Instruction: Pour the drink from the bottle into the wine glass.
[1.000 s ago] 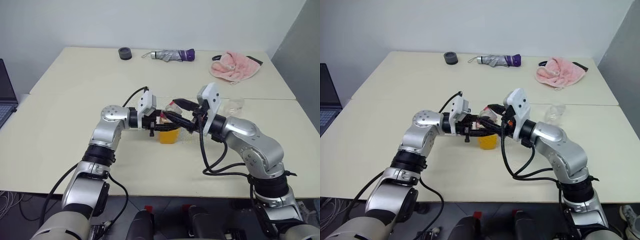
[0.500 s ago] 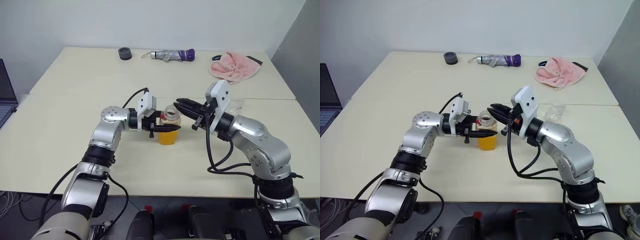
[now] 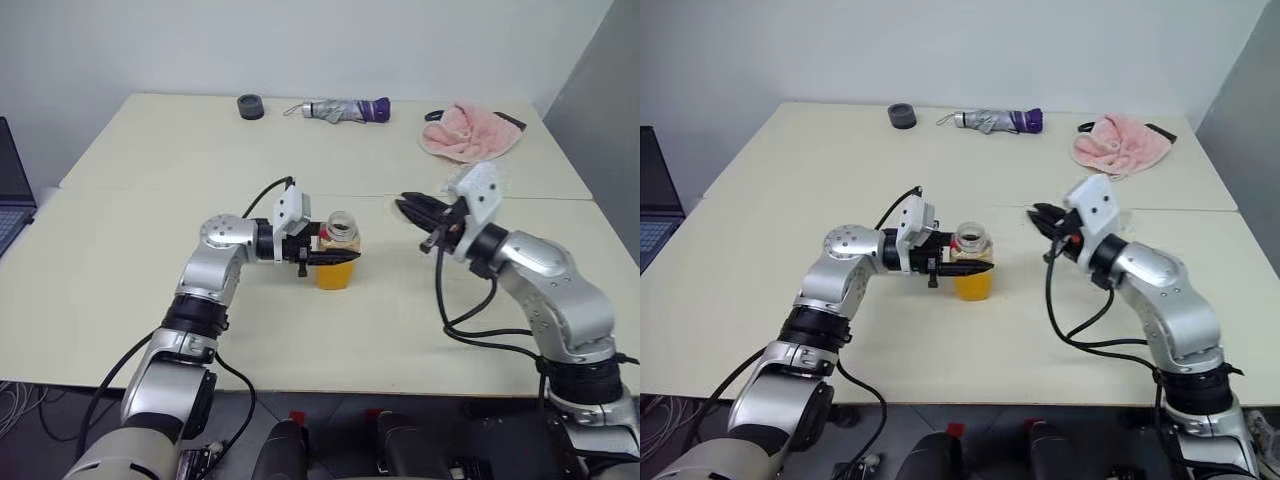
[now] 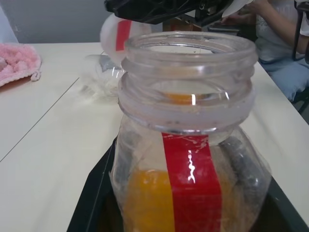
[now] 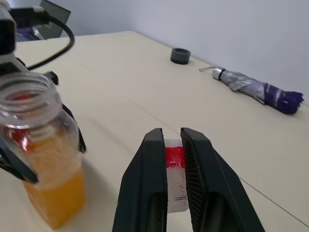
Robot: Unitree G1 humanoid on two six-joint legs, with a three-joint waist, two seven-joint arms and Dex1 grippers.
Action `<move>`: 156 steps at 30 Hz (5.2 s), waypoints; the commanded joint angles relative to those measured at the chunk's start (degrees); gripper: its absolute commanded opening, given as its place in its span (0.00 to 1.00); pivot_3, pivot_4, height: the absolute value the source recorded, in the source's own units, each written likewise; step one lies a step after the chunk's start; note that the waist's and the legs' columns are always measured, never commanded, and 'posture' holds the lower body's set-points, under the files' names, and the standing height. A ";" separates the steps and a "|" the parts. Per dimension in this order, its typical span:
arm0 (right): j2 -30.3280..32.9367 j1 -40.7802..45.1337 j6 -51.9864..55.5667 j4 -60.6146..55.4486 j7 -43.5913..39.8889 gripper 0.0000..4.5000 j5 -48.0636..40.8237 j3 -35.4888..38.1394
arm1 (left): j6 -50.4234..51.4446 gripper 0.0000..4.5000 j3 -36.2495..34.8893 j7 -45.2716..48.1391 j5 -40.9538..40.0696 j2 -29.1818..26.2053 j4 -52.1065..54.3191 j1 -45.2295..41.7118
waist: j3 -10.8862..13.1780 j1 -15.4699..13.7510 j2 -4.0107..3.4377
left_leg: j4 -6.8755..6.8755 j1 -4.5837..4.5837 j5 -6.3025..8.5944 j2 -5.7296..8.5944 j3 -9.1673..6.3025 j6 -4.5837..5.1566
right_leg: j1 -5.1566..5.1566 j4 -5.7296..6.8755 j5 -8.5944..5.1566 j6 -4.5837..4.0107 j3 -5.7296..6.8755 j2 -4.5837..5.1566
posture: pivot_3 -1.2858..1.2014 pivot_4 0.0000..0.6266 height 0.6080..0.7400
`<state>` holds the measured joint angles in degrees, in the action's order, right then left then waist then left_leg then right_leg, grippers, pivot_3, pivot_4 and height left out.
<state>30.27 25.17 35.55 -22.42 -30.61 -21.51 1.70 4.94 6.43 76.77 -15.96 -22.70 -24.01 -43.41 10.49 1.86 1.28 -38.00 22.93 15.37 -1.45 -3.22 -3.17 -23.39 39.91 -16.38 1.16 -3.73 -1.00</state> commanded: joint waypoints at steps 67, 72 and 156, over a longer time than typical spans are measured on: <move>-15.95 17.47 -1.30 10.73 -8.82 1.00 3.20 -20.79 | 2.31 0.60 -24.10 -48.37 1.04 -11.82 -10.40 4.45 | -0.03 -0.01 0.10 | -0.06 -0.04 -0.02 -0.09 -0.10 -0.03 | -0.05 0.13 0.02 -0.02 0.16 0.22 | 0.52 0.24 1.00; -15.98 17.04 -1.10 9.93 -9.23 1.00 4.00 -21.13 | 1.37 0.94 -24.10 -48.39 0.82 -10.73 -8.79 5.95 | -0.03 0.00 0.11 | -0.07 -0.03 -0.02 -0.10 -0.10 -0.04 | -0.04 0.13 0.02 -0.02 0.15 0.21 | 0.52 0.24 1.00; -7.35 17.74 45.12 38.64 13.26 1.00 -14.26 36.68 | 7.92 1.00 -8.04 -14.09 -8.06 -15.01 25.69 24.14 | 0.09 1.02 -0.09 | 0.16 -0.08 0.02 -0.06 0.28 0.02 | -0.06 -0.04 -0.02 -0.03 -0.22 0.00 | 0.52 0.24 1.00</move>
<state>22.11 41.48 82.44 15.63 -15.91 -34.61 38.64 13.31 -1.65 62.55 -24.07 -37.89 1.11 -18.31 10.58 2.88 1.18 -37.83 22.85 15.38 -1.51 -2.94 -3.15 -23.45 39.88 -16.40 1.13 -3.95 -1.00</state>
